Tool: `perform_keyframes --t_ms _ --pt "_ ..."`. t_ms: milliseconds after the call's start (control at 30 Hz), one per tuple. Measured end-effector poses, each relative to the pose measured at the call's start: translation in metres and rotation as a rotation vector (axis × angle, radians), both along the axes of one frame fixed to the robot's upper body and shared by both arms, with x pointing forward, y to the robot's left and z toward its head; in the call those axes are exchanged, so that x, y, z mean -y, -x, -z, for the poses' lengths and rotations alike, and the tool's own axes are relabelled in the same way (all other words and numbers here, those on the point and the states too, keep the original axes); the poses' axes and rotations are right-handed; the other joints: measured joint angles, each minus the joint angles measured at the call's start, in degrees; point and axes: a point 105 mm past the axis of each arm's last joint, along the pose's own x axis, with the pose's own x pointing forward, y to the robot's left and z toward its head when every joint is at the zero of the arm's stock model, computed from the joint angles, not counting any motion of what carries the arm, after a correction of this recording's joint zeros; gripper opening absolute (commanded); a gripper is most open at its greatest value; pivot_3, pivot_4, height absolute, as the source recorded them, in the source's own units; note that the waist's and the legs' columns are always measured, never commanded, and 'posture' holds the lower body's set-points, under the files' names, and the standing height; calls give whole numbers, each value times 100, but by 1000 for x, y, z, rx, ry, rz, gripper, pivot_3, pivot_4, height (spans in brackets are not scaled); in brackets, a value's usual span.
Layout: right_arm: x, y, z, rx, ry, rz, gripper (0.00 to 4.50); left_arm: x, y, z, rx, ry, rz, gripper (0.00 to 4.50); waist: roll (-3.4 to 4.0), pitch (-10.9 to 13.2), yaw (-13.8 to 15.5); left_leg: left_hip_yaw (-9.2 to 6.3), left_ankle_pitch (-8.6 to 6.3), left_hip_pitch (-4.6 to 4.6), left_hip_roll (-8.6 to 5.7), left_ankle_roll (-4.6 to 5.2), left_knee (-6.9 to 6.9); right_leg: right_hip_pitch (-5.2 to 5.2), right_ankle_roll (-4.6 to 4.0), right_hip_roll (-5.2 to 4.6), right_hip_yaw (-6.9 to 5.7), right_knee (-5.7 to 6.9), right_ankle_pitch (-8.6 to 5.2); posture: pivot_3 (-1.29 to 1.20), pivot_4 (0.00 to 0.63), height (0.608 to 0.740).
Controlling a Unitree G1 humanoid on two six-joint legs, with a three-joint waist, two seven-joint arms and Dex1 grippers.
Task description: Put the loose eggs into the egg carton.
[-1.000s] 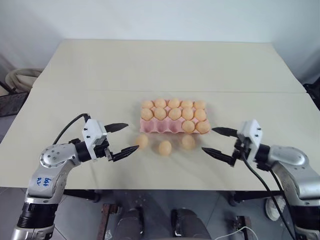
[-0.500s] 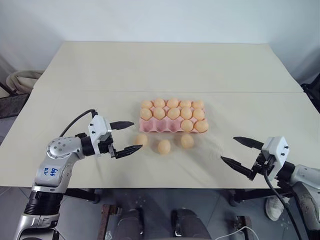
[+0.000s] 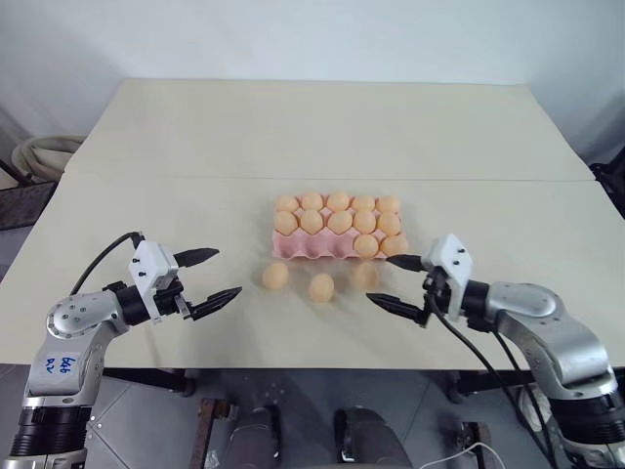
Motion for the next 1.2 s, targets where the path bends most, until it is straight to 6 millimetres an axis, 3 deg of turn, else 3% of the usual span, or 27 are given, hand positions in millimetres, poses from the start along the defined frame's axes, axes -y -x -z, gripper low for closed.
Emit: perform_keyframes --t_ms 133,233,433,467,667,867,1033,1067,1200 --pt "-7 -7 13 -53 25 33 4470 1 5 -1 6 -5 -6 4500 0 0 10 -3 -1 -10 0 3 -15 -3 0 -2 -6 -23 0 0 150 740" --pt "-13 -9 18 -78 21 38 3967 4 7 -2 10 -7 -6 4500 0 0 -9 -3 6 -13 0 25 -17 -4 1 0 -7 -30 0 0 150 740" --pt "-17 -11 20 -73 14 45 1978 6 7 -4 9 -4 -8 4500 0 0 -24 -1 6 -12 0 27 -17 -3 3 6 -8 -26 1 0 150 740" --pt "-17 -11 20 -72 14 44 1893 6 7 -4 10 -4 -8 4500 0 0 -23 -1 6 -11 0 27 -17 -1 3 6 -8 -26 1 0 150 740" --pt "-21 0 4 -53 -22 -47 1893 6 7 -4 6 -4 -9 4500 0 0 -23 -1 7 -10 0 29 -15 -1 6 6 -7 -24 3 0 150 740" --pt "-39 -30 -45 83 -73 -23 1893 7 7 -5 10 -3 -8 4500 0 0 -120 0 14 0 0 22 -15 -1 4 7 -6 -5 2 0 150 740" --pt "-46 -48 -31 43 -37 10 1893 9 6 -8 21 0 -8 4500 0 0 -128 0 12 -10 0 25 -16 -5 4 6 -9 -15 2 0 150 740" --pt "-48 -50 -28 36 -30 9 2510 9 6 -8 22 0 -11 4500 0 0 -129 0 12 -11 0 25 -16 -5 5 6 -8 -16 2 0 150 740" --pt "-51 -52 -29 35 -23 -7 3796 10 6 -9 30 0 -11 4500 0 0 -131 1 11 -11 0 27 -16 -5 6 6 -9 -15 3 0 150 740"
